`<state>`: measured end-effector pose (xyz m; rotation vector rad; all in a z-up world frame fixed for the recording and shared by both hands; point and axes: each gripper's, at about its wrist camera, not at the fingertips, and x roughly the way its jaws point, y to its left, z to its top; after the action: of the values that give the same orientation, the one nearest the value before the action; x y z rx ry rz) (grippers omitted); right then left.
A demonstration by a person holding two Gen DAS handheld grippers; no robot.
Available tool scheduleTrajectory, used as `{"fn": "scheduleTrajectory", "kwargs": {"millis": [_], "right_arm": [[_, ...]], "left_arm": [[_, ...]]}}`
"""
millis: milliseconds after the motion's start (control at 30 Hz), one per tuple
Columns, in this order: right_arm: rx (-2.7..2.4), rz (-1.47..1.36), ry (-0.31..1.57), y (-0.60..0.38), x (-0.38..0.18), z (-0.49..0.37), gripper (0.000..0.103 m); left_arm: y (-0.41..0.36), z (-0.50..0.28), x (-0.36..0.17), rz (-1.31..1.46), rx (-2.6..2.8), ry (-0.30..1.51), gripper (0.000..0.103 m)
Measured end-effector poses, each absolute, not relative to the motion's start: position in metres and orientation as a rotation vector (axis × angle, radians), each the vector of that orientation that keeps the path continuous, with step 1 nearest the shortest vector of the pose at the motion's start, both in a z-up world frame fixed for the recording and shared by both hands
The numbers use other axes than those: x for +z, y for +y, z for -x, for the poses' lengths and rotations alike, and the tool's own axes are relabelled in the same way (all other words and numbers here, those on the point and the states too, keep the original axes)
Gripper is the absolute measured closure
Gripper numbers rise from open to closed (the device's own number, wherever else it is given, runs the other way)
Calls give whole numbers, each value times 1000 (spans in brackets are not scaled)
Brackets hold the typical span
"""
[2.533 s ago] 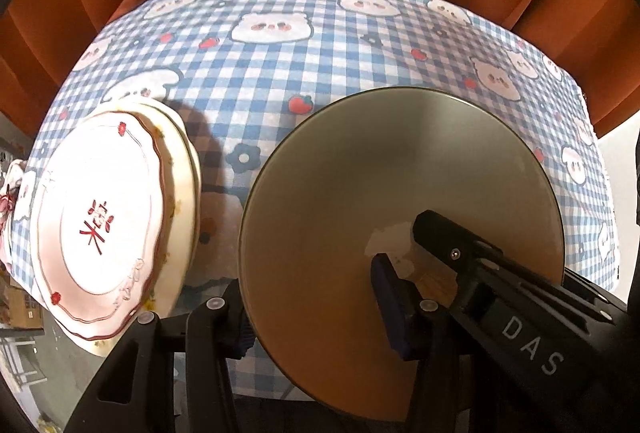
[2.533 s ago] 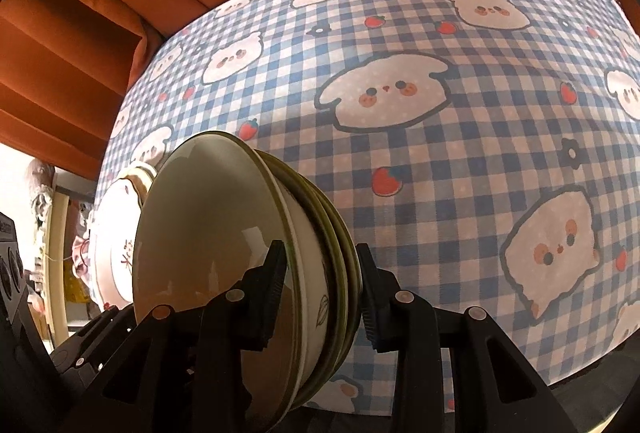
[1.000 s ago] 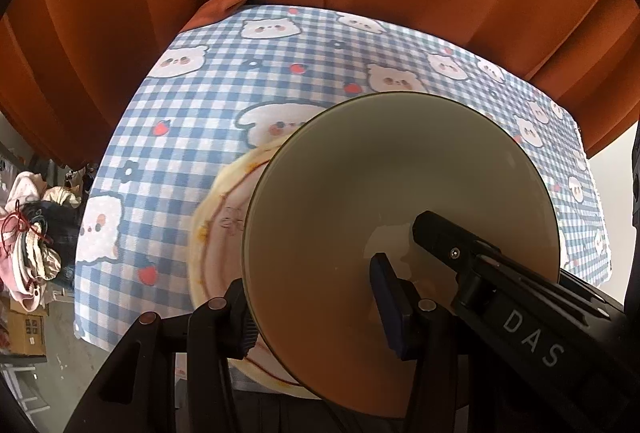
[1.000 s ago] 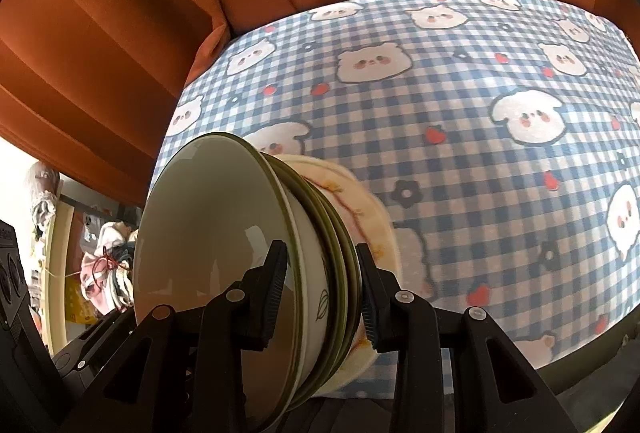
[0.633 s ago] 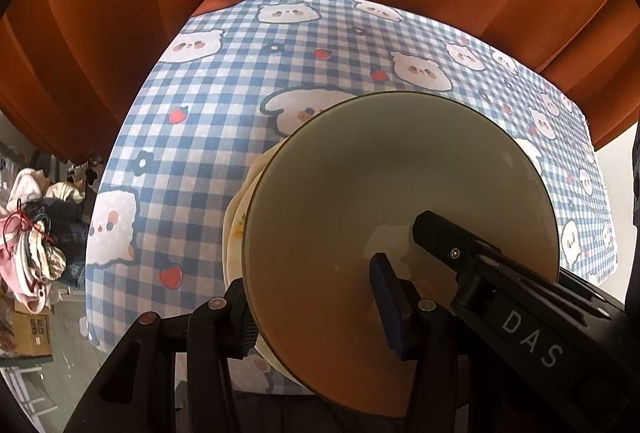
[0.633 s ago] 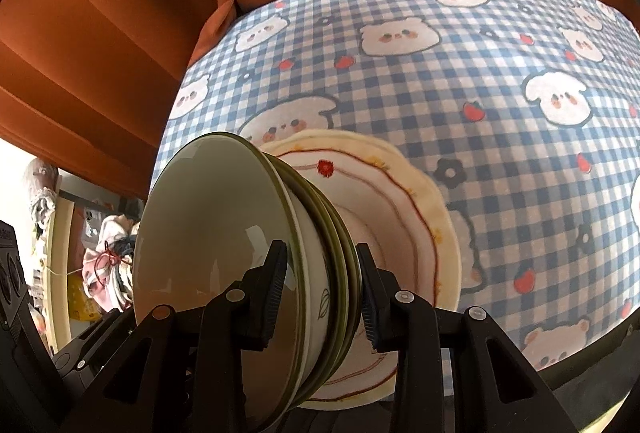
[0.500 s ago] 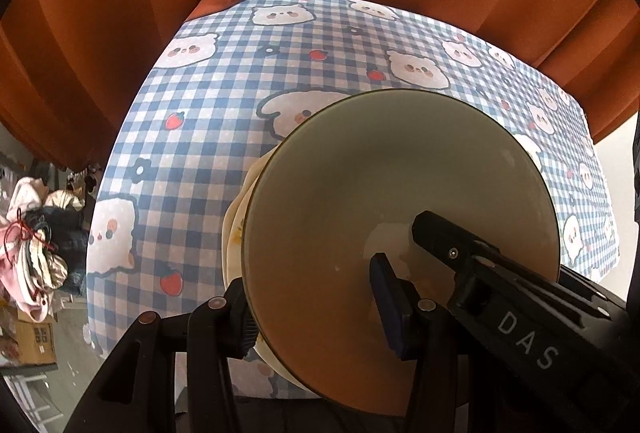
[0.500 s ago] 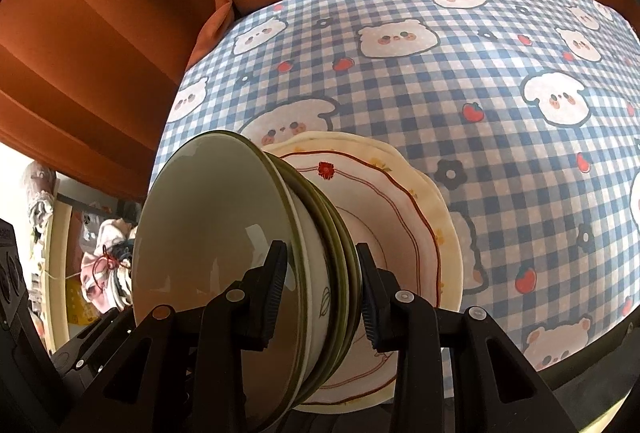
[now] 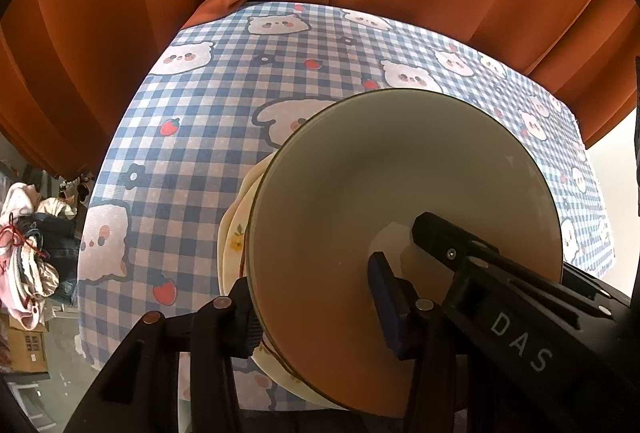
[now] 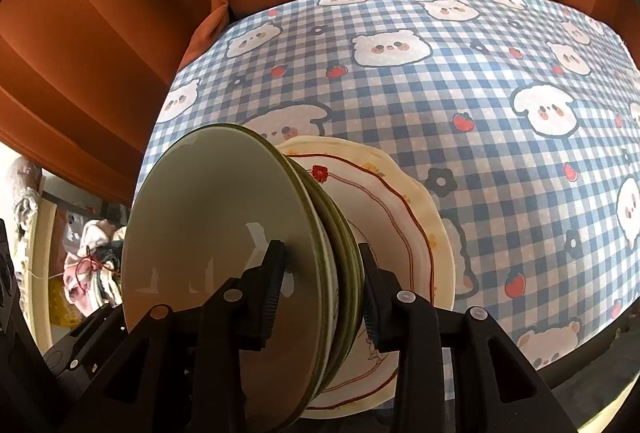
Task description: Organize plates and bowls
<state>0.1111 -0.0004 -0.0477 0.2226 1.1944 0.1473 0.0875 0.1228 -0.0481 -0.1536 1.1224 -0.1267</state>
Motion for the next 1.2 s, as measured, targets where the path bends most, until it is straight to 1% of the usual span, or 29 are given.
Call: {"fn": "scheduleTrajectory", "kwargs": {"millis": [167,300,367,467,567,633,700,833,900,967,1133,1200], "right_arm": [[131,-160,1183,5,-44,-110,62],[141,-136,1178,5,-41,-108,60],[147,-134,1171,4,-38,-106,50],[177,-133,1155,2,-33,-105,43],[214,-128,1119,-1,-25,-101,40],[232,-124,1084,-5,-17,-98,39],[251,-123,1045,-11,-10,-93,38],[280,-129,969,-30,6,-76,36],[283,-132,940,-42,12,-67,33],[283,-137,907,-58,16,-55,27],[289,-120,844,-94,17,-28,23],[277,-113,819,-108,15,-19,21]], "left_arm": [[126,-87,-50,182,-126,1116,52],[130,-83,-50,211,-98,1118,44],[131,-79,-47,214,-77,1102,42],[131,-71,-39,216,-43,1069,40],[126,-61,-28,204,-3,1008,35],[119,-53,-16,166,35,937,33],[113,-47,-8,135,59,886,28],[93,-27,10,66,103,791,21],[86,-18,14,62,106,761,18],[77,-9,16,66,106,736,17],[50,11,15,66,102,687,13],[40,21,13,71,97,672,9]]}}
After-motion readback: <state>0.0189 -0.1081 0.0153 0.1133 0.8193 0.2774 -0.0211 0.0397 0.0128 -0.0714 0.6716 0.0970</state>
